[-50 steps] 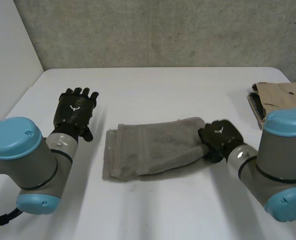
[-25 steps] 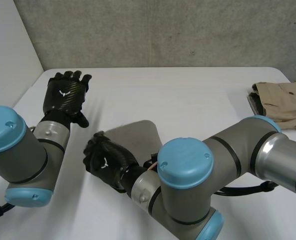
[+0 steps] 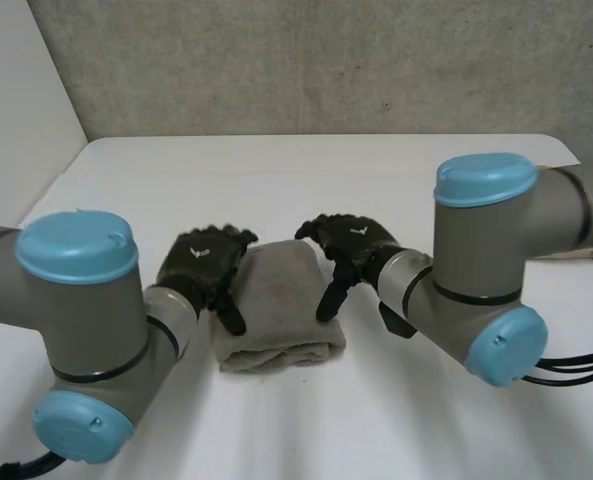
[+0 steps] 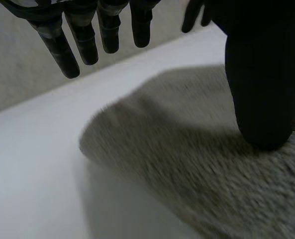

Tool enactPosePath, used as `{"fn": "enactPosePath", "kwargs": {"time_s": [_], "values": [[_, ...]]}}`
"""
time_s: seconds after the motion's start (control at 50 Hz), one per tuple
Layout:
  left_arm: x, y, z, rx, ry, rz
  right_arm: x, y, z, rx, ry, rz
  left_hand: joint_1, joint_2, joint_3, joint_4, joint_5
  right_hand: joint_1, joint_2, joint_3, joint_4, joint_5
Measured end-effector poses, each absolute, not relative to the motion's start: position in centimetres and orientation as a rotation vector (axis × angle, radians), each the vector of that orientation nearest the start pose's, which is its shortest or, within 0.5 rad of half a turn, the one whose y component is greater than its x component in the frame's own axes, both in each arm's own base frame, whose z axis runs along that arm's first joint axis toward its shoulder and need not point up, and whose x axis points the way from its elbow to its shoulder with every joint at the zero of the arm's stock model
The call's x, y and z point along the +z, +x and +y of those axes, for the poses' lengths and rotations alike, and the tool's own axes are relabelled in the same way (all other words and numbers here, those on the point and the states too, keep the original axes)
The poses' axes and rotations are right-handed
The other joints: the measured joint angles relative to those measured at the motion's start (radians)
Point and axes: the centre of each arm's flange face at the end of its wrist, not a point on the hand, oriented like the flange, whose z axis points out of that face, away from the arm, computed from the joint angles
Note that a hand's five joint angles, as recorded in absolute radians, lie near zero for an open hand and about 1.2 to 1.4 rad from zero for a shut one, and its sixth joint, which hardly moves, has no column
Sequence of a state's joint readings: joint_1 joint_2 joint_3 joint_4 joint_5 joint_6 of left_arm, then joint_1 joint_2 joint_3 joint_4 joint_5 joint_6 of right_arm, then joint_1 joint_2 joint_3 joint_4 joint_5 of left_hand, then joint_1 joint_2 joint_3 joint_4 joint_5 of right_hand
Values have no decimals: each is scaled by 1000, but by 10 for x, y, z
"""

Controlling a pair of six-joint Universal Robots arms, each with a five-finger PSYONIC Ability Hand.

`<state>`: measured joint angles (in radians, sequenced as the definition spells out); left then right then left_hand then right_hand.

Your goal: Fold the laundry.

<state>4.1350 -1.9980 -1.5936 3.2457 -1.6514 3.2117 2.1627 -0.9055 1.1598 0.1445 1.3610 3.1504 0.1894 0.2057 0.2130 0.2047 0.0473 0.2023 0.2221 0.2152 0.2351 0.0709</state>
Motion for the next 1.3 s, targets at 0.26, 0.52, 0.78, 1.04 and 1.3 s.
{"fn": "enactPosePath", "kwargs": {"time_s": [0.26, 0.52, 0.78, 1.04, 1.3], "values": [[127, -295, -227, -1697, 951, 2651, 131, 360, -261, -1312, -1062, 2188, 0, 0, 0, 0, 0, 0, 0, 0, 0, 0], [163, -298, -248, -1856, 967, 2517, 171, 355, -262, -1517, -1141, 2118, 0, 0, 0, 0, 0, -33, 0, 0, 0, 0], [275, -307, -237, -2168, 1298, 2497, 207, 333, -208, -1846, -1012, 1989, 1, 0, 0, 0, 0, -33, 0, 0, 0, 0], [287, -307, -226, -2084, 1455, 2612, 139, 358, -147, -1684, -1190, 1925, 1, 0, 0, 0, 0, -33, 0, 0, 0, 0], [283, -307, -226, -2072, 1441, 2624, 111, 383, -163, -1770, -1215, 1844, 1, 0, 0, 0, 0, 10, 27, 38, 11, 20]]}}
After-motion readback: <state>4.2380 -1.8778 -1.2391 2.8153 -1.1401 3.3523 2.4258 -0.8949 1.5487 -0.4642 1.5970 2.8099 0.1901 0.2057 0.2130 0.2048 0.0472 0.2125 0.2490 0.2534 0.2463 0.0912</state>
